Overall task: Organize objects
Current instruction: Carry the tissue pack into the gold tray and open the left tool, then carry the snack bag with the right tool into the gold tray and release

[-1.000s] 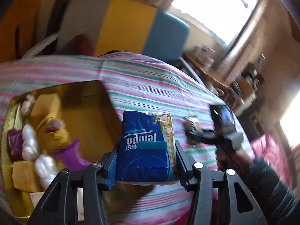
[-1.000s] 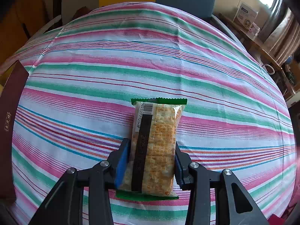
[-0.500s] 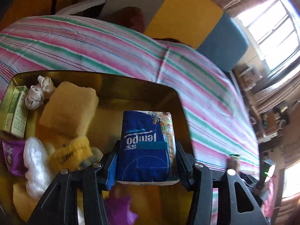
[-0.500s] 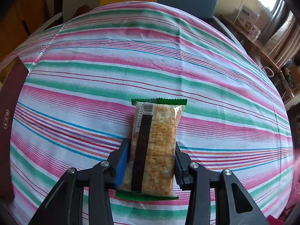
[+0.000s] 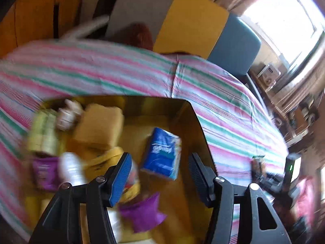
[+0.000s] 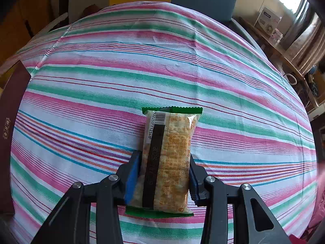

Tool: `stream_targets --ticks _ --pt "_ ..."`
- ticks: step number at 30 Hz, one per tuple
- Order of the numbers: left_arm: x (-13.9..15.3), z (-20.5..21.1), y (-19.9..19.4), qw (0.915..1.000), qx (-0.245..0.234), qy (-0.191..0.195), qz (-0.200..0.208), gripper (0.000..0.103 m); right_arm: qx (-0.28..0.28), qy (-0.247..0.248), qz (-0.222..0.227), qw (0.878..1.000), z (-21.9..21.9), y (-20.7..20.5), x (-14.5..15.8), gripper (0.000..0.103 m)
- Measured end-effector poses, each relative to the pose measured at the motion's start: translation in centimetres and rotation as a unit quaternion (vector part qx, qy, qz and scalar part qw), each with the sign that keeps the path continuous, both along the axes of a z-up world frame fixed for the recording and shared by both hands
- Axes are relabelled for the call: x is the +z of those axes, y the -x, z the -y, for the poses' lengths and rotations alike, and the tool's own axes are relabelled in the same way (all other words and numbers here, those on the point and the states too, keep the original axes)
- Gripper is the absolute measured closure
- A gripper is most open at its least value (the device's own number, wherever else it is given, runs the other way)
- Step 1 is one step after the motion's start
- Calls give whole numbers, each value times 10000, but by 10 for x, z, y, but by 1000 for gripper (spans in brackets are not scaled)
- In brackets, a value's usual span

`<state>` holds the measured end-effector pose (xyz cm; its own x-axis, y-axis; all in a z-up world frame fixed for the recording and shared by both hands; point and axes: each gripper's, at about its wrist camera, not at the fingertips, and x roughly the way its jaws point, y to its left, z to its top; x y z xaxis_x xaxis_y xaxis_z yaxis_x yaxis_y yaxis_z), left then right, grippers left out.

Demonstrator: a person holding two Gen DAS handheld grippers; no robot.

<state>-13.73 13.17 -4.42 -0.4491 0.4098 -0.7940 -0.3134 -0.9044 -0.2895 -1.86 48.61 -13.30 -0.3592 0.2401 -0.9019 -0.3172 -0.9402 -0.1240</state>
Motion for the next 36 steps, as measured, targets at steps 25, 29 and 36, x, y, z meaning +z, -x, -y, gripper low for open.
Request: stream_targets --ticks 25,29,36 --pt "16 95 -112 9837 701 1047 -1285 44 59 182 -541 9984 52 -6 50 63" --pt "16 106 -113 9833 893 961 -1264 39 614 480 -1058 9913 113 -8 85 63" --pt "18 125 -112 9781 1307 1086 -1200 26 1638 721 -1343 9747 220 6 106 63"
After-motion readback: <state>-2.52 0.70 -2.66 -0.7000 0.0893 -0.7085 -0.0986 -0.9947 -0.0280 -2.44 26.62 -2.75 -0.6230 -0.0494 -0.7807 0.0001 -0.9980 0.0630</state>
